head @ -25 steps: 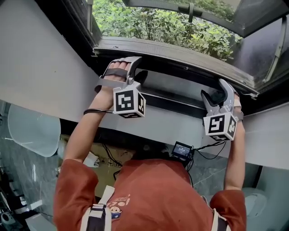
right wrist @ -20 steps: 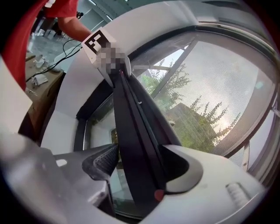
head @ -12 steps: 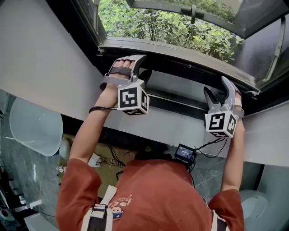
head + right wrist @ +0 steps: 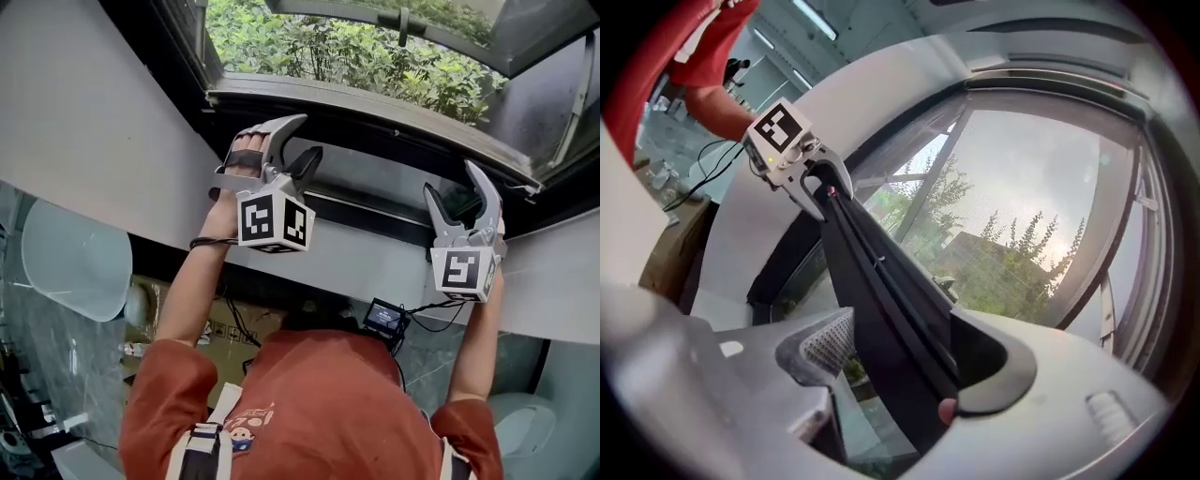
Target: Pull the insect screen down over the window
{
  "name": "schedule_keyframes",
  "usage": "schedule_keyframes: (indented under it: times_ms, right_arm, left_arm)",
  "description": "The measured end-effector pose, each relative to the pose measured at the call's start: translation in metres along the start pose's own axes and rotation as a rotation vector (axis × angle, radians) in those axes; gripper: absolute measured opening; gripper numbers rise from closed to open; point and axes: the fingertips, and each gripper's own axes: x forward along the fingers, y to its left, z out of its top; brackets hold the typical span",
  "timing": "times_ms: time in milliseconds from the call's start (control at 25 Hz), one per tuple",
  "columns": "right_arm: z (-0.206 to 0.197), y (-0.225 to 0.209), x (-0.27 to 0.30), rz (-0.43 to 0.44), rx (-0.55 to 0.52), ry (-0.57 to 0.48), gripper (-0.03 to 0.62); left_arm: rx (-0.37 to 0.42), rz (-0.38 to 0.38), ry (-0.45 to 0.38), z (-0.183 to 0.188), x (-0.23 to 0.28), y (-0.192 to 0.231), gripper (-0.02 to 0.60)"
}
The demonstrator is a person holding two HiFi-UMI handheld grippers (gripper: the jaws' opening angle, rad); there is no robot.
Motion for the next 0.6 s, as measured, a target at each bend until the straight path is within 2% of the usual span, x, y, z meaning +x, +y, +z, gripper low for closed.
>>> schedule_keyframes:
  times_ms: [440, 600]
  right_arm:
    - [0.006, 0.004, -0.04, -0.043, 0.289, -0.082, 0.325]
    - [0.001, 0.013, -0.049, -0.06, 0.426, -0.102, 0.325]
  left_arm:
    - [-0.472, 0.085, -0.142, 0.005, -0.043, -0.009, 0.249]
    - [-0.636, 0.116, -0.178, 0.001, -0.061, -0.012, 0.249]
